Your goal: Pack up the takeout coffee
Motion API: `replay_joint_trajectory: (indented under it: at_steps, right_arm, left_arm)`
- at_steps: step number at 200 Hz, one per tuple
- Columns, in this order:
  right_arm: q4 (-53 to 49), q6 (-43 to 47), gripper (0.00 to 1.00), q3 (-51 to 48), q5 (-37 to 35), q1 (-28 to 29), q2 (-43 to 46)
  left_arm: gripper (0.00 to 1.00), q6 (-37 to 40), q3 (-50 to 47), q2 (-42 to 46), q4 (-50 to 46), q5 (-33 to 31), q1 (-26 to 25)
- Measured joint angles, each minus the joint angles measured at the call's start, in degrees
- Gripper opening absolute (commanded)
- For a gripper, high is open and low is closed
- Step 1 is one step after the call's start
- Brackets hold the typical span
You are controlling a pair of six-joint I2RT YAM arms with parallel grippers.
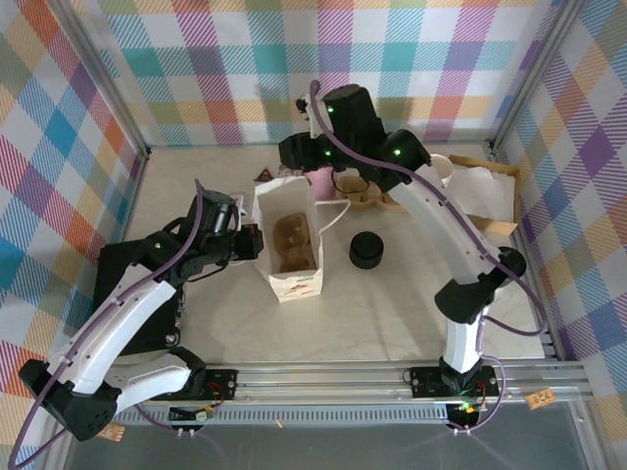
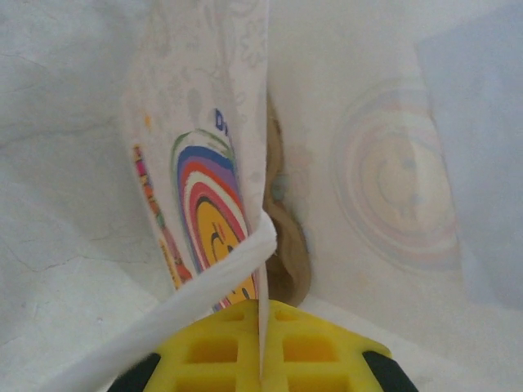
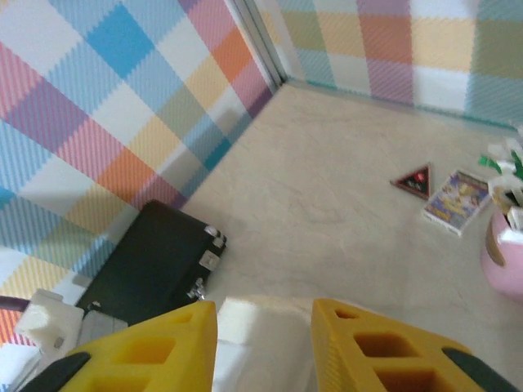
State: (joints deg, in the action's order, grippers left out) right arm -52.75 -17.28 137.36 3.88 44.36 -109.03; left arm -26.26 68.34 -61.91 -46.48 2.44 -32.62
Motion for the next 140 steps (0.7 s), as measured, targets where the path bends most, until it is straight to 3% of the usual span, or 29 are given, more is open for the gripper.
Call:
replay_joint_trajectory:
  at_steps: [38, 140]
  right_arm:
    - [-10.08, -0.13, 0.17, 6.36, -3.63, 4.02, -5.51]
    - [-22.75, -1.99, 0.16, 10.88, -8.09, 7.37, -20.5]
  left_arm:
    - [0.0, -8.11, 1.05, -4.04, 0.28, -1.31, 0.0]
    - [0.0, -14.58, -1.07, -2.67, 3.41, -1.2, 0.0]
